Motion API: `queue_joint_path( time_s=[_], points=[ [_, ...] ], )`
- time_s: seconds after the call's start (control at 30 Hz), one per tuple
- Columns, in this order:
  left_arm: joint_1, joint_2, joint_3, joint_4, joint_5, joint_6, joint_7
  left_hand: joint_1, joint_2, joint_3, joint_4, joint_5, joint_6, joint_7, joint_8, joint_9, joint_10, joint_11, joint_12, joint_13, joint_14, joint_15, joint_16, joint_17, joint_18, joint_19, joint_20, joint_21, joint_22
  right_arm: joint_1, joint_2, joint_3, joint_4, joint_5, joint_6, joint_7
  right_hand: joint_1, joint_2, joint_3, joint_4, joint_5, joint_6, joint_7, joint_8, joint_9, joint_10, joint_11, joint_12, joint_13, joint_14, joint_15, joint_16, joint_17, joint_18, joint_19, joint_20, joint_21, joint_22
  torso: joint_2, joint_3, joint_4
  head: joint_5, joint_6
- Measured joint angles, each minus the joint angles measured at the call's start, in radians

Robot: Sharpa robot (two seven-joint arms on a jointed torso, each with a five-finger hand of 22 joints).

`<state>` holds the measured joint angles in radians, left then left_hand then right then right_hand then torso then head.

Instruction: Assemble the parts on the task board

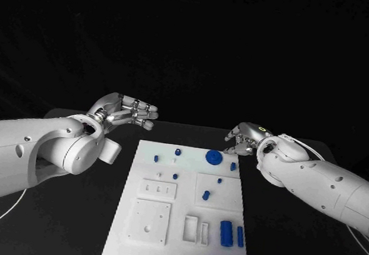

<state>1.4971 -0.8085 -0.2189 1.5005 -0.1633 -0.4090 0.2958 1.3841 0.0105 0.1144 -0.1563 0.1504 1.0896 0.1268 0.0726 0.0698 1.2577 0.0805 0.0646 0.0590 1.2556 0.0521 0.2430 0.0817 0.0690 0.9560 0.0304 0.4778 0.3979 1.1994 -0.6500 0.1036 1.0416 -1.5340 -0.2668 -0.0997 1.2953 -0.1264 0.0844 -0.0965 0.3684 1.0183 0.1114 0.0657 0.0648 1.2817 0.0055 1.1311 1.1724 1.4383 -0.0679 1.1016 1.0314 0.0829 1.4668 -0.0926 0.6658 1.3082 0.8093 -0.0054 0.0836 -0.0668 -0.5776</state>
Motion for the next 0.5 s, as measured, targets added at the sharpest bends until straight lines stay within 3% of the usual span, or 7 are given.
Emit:
queue_joint_path(
  time_s=[0.23,0.5],
  points=[
    [0.0,0.002,-0.002,-0.004,0.0,0.003,0.0,0.0,0.0,0.0,0.0,0.0,0.0,0.0,0.0,0.0,0.0,0.0,0.0,0.0,0.0,0.0,0.0,0.0,0.0,0.0,0.0,0.0,0.0,-0.012,0.026,0.0,-0.016,0.023,0.038,0.017,0.002,0.002,-0.022,0.008,0.009,-0.016,0.005,0.0,0.0,0.019,-0.002,0.03,0.033,0.004,0.004,0.008,0.038,0.001,0.0,0.0,0.037,0.0,0.0,0.0006,0.0018,-0.008,-0.007],
    [0.0,0.004,-0.002,-0.007,0.0,0.004,0.0,0.0,0.0,0.0,0.0,0.0,0.0,0.0,0.0,0.0,0.0,0.0,0.0,0.0,0.0,0.0,0.0,0.0,0.0,0.0,0.0,0.0,0.002,-0.018,0.045,0.0,-0.03,0.043,0.055,0.031,0.004,0.004,-0.025,0.011,0.008,-0.016,0.005,0.0,0.0,0.017,0.0,0.03,0.035,0.004,0.004,0.008,0.043,0.001,0.0,0.0,0.044,0.0,0.0,-0.0017,0.0035,-0.013,-0.011]
  ],
)
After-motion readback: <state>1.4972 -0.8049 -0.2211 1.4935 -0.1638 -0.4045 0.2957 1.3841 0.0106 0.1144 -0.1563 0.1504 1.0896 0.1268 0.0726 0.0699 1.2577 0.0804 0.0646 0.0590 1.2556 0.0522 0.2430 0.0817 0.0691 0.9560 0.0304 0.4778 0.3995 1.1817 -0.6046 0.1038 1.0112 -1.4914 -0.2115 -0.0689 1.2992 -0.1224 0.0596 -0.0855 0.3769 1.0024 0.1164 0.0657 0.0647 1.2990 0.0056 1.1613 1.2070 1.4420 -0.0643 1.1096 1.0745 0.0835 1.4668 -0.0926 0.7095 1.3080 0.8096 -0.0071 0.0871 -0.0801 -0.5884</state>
